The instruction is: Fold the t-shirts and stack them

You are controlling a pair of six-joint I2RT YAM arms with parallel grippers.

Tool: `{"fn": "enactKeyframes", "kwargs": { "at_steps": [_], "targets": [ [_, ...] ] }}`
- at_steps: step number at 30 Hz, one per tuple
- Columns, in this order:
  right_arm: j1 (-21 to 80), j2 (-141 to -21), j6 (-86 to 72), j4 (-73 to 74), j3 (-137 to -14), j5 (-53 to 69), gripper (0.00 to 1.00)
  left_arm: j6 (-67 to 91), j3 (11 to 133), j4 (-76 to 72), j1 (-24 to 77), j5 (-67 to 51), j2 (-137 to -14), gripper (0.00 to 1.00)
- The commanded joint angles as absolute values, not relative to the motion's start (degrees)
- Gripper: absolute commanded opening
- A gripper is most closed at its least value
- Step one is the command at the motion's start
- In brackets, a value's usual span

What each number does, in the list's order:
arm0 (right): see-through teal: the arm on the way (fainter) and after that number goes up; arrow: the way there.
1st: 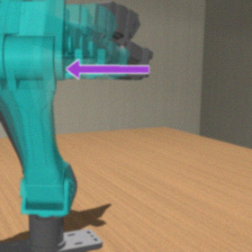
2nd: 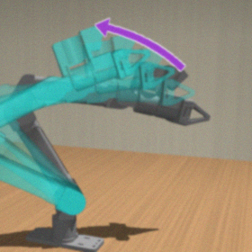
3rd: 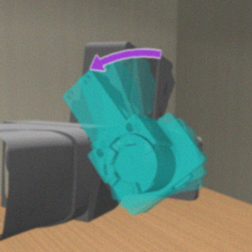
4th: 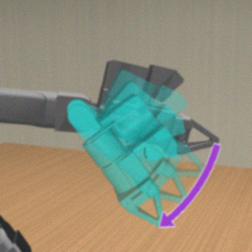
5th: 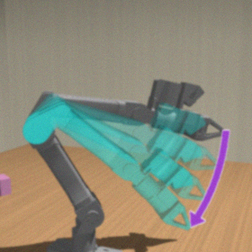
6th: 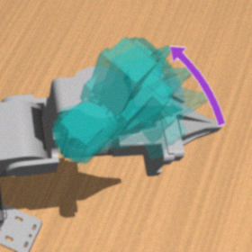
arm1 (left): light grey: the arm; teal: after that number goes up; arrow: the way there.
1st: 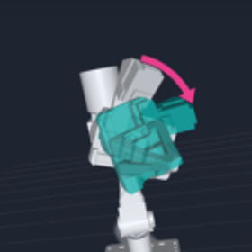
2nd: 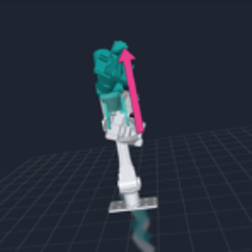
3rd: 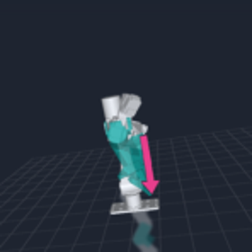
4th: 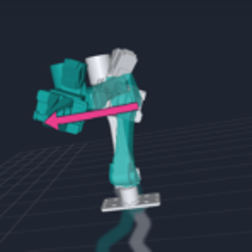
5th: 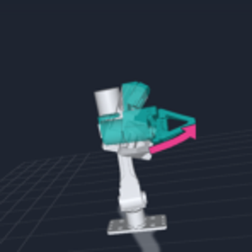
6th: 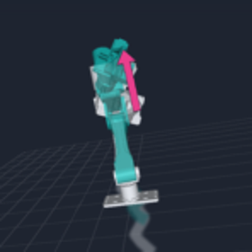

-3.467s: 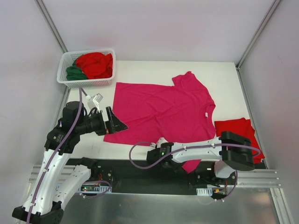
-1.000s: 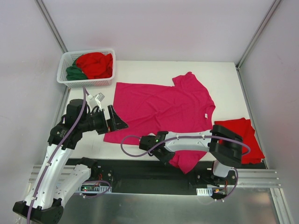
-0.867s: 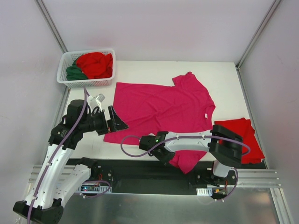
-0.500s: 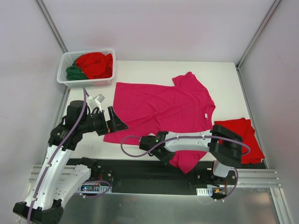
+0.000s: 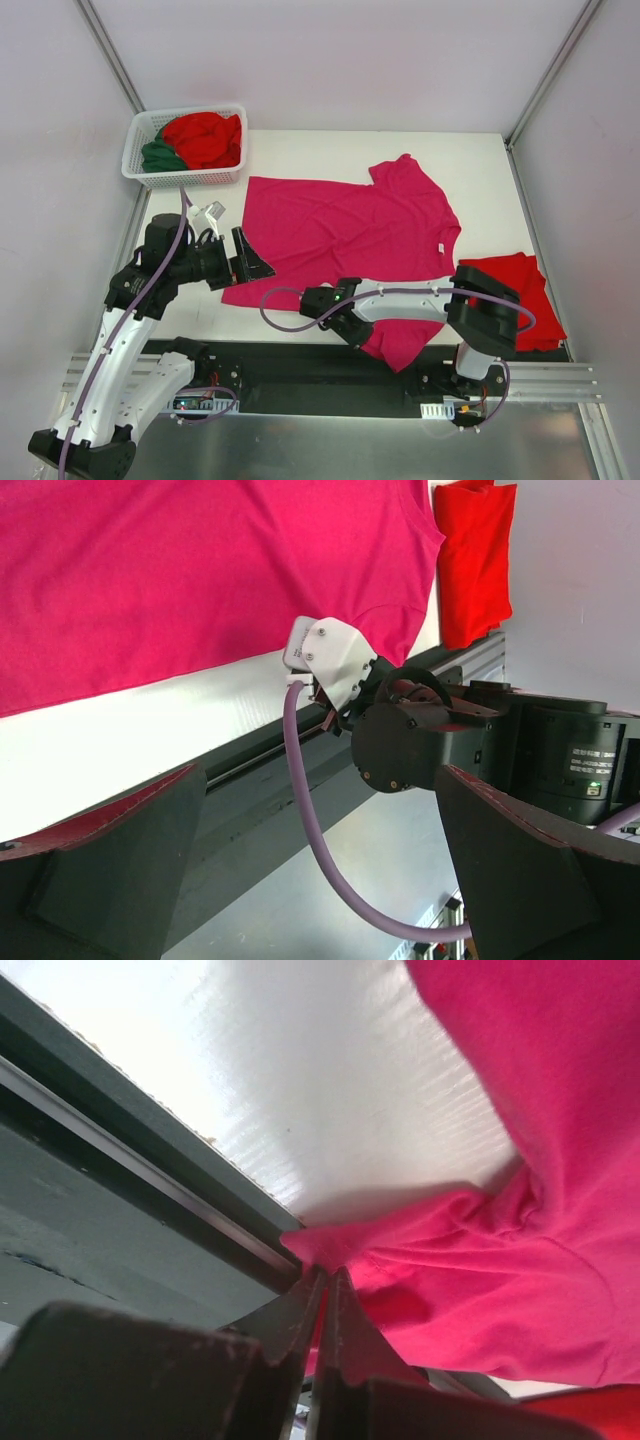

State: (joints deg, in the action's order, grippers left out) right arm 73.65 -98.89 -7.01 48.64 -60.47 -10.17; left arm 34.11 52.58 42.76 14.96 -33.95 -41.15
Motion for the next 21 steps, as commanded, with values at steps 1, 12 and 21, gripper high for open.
{"fn": "enactKeyframes", "kwargs": {
  "at_steps": [1,12,21],
  "targets": [
    [73.6,-98.9,-6.6,50.3,-64.2,-9.8,0.02,34.8,53.6,42.5,15.1,-33.9,-40.6,0.99],
    [73.6,-101.2,-6.3,52.1,-67.8,-6.9,0.01,35.2,52.1,42.5,15.1,-33.7,-39.5,0.99],
    [73.6,-101.8,-6.9,56.1,-70.0,-4.8,0.01,34.6,52.1,42.5,15.1,-33.7,-40.1,0.99]
  ]
}}
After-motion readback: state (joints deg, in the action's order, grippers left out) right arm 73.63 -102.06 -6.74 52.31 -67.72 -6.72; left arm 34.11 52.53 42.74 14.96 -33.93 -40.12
